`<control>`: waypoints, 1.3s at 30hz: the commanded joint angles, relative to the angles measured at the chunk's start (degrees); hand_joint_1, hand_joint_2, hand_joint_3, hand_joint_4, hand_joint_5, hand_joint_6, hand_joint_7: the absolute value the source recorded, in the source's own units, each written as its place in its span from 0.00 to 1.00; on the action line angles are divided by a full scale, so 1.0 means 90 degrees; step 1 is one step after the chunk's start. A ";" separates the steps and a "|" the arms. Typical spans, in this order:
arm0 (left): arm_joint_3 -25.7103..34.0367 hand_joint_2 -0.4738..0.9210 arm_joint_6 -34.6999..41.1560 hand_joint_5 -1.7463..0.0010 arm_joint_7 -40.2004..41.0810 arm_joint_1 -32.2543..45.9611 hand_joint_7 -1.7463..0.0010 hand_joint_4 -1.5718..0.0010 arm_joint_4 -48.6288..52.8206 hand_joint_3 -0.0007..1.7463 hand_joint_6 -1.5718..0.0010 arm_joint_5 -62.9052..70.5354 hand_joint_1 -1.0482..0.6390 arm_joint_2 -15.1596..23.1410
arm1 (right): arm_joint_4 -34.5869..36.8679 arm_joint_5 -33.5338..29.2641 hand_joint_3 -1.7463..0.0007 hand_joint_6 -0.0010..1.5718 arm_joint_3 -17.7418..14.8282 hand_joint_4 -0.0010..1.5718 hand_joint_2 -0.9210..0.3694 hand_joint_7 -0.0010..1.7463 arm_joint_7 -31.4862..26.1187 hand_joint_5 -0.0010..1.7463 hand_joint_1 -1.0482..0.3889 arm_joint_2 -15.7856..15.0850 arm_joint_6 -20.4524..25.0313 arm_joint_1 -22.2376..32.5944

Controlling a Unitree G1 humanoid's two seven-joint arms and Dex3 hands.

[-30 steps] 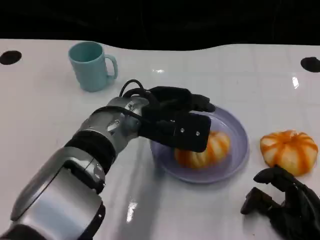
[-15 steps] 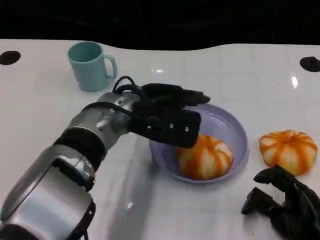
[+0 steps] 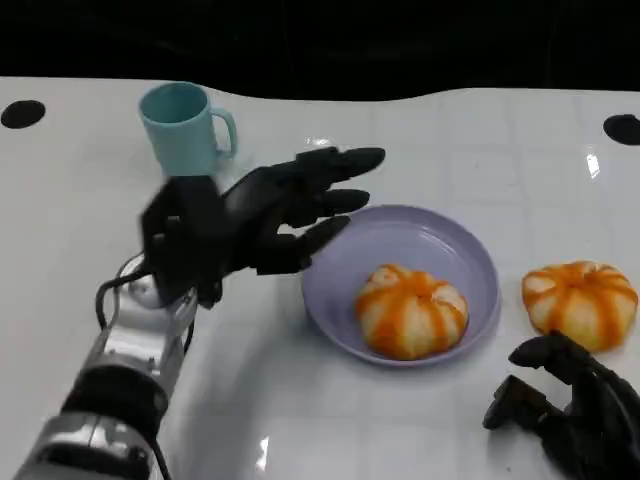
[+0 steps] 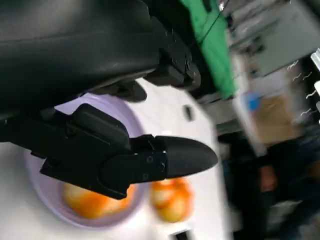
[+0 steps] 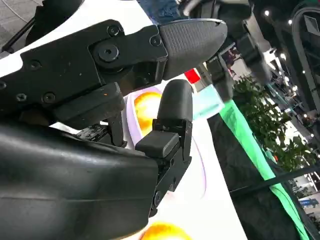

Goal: Grasp the bread from the table and place it into the plate.

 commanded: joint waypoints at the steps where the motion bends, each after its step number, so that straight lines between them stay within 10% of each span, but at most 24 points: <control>1: 0.0493 1.00 0.0870 0.66 -0.0533 0.0776 0.90 0.56 -0.1043 0.28 0.58 -0.1099 0.21 -0.0190 | -0.0085 0.0022 0.89 0.37 -0.0051 0.44 0.00 0.68 -0.0055 0.84 0.37 -0.0069 0.0029 0.0065; 8: 0.0822 1.00 0.2884 0.46 -0.0770 0.2097 0.90 0.50 -0.3094 0.26 0.41 -0.2387 0.23 -0.0209 | -0.0259 -0.0030 0.89 0.38 0.0010 0.44 0.00 0.68 -0.0170 0.84 0.37 -0.0033 0.0010 0.0178; 10: 0.0906 1.00 0.3435 0.18 -0.0755 0.2597 0.60 0.58 -0.3756 0.28 0.51 -0.2748 0.24 -0.0174 | -0.0324 -0.0013 0.88 0.38 0.0028 0.44 0.00 0.68 -0.0182 0.84 0.37 -0.0045 0.0085 0.0203; 14: 0.1031 1.00 0.4169 0.03 -0.0342 0.3588 0.32 0.57 -0.4858 0.27 0.58 -0.3211 0.28 -0.0320 | -0.0318 -0.0009 0.87 0.38 0.0040 0.44 0.00 0.68 -0.0115 0.84 0.38 -0.0054 0.0064 0.0207; 21: 0.1057 1.00 0.4938 0.00 0.0195 0.4777 0.08 0.51 -0.6115 0.27 0.64 -0.3677 0.30 -0.0549 | -0.0413 0.0013 0.87 0.38 0.0052 0.43 0.00 0.66 -0.0119 0.84 0.37 -0.0017 0.0119 0.0272; 39: 0.0848 1.00 0.4579 0.00 0.0310 0.5632 0.00 0.46 -0.6228 0.23 0.62 -0.3414 0.29 -0.0765 | -0.0439 -0.0102 0.88 0.40 0.0040 0.44 0.00 0.66 -0.0224 0.86 0.36 -0.0034 0.0021 0.0294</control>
